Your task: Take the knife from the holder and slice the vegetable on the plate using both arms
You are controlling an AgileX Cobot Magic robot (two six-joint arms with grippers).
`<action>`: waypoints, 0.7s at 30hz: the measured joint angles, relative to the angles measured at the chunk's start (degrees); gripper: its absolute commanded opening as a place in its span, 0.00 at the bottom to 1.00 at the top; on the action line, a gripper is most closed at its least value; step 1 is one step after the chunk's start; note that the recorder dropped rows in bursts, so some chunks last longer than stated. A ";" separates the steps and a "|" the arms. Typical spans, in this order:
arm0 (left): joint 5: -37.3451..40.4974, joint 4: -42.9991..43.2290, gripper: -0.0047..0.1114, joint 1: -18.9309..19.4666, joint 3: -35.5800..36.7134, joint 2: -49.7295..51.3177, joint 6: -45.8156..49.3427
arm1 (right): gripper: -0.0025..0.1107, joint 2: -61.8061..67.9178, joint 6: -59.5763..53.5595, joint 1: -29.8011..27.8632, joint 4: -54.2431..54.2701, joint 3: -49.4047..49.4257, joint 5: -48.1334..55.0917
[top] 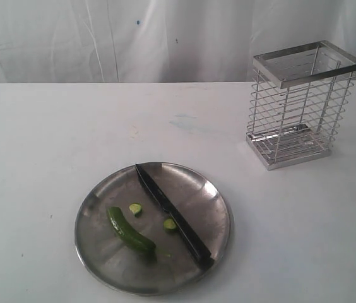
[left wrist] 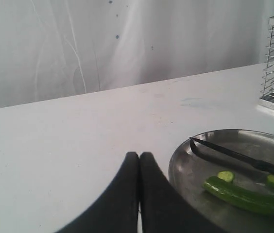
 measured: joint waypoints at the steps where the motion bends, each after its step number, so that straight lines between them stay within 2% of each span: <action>1: 0.00 0.16 0.04 0.00 0.00 0.00 -0.18 | 0.02 0.00 0.00 0.00 0.00 0.00 0.00; 12: 0.17 0.41 0.04 0.00 0.00 0.00 -0.56 | 0.02 0.00 0.00 0.00 0.00 0.00 0.00; 21: 15.43 0.30 0.04 0.00 0.13 0.00 -0.56 | 0.02 0.00 0.00 0.00 0.00 0.00 0.00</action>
